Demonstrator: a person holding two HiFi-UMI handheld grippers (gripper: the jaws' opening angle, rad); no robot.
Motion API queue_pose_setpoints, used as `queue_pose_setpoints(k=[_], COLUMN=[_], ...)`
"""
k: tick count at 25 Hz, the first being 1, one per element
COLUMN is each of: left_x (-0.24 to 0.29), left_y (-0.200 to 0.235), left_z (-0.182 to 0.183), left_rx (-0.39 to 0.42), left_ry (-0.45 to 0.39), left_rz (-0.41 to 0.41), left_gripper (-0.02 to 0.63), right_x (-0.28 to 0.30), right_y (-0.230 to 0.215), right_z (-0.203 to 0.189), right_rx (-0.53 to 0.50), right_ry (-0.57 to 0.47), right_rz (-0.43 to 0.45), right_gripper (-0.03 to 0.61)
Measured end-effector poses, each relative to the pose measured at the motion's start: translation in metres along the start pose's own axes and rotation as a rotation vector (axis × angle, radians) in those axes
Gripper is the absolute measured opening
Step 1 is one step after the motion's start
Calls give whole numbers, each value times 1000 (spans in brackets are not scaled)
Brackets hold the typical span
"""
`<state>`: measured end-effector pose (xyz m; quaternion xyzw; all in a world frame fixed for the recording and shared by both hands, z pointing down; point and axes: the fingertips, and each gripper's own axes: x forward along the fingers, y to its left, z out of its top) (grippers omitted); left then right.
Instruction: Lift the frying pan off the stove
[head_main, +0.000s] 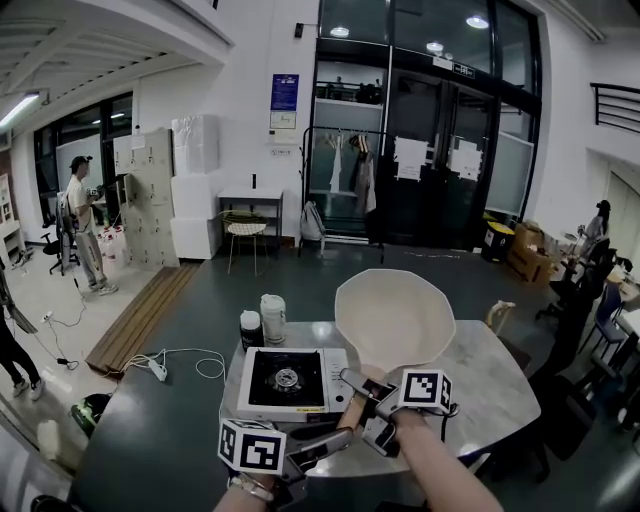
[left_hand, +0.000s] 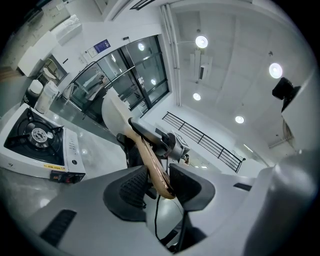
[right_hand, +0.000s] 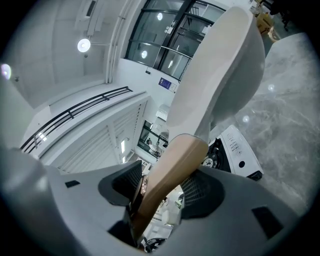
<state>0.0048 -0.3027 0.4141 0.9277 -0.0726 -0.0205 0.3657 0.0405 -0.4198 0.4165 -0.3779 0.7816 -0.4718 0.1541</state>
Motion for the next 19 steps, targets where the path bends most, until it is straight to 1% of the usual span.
queue_pose_setpoints(k=[14,19], left_x=[1,9], left_y=[-1,2], left_z=[6,6], left_rx=[-3,4], left_ry=[17,14], left_rz=[-7,-8], left_gripper=[150,150], right_x=[1,-2], right_y=[2,-6], right_z=[4,10], right_rx=[4,8], right_ry=[-4,-6], right_rz=[-17,-18], right_gripper=[242,242])
